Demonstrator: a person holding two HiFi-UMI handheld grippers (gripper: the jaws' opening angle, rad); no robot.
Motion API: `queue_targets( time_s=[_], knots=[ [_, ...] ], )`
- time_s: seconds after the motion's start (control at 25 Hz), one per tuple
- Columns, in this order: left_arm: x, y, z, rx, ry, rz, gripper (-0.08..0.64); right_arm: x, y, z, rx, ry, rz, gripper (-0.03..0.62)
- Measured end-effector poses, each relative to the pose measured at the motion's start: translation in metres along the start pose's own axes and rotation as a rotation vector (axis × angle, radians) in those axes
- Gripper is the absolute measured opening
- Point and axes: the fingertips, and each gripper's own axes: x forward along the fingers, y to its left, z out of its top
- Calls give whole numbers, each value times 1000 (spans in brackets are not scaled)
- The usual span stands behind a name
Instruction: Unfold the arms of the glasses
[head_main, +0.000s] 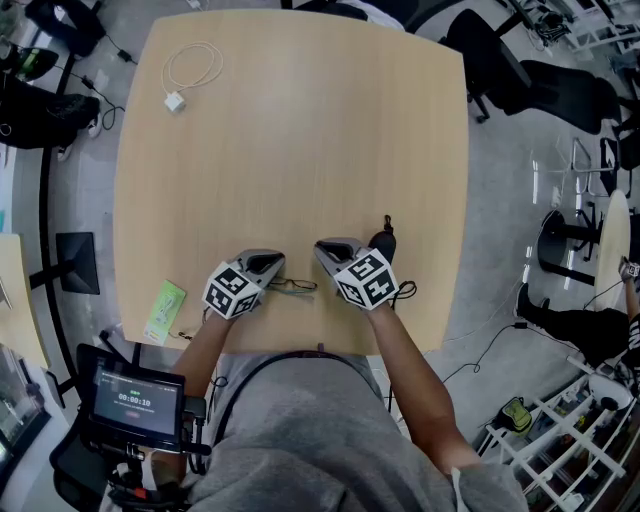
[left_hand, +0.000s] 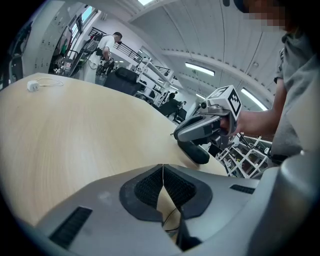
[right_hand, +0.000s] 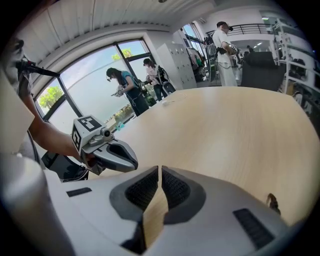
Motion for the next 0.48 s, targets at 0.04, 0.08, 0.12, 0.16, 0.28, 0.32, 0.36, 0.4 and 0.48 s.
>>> queue_targets(
  time_s=[0.04,0.08,0.12,0.16,0.28,0.32,0.36,0.4,0.48],
  knots=[
    [-1,2,0,-6,-8,0,6,0,-2,1,8,-5,-4,9],
    [-2,4,0,-14,-18,0,6,-1,-5,2,21,-11,-11,9],
    [-3,7,0,-26,-30,1,6,-3,-9,4,39,-20,-18,9],
    [-4,10,1,-44,-44,3,6,-5,-14,5,67,-35,-23,9],
    [-10,21,3,-114,-103,10,6,-14,-31,10,213,-122,-24,9],
    [-12,24,5,-139,-124,9,6,-19,-38,11,267,-156,-25,9],
    [-13,26,7,-163,-144,6,6,-23,-45,12,314,-185,-28,9],
    [-15,28,9,-185,-162,2,6,-28,-52,12,346,-205,-33,9],
    [-17,31,12,-217,-188,-3,6,-33,-52,12,341,-208,-16,9]
  ],
)
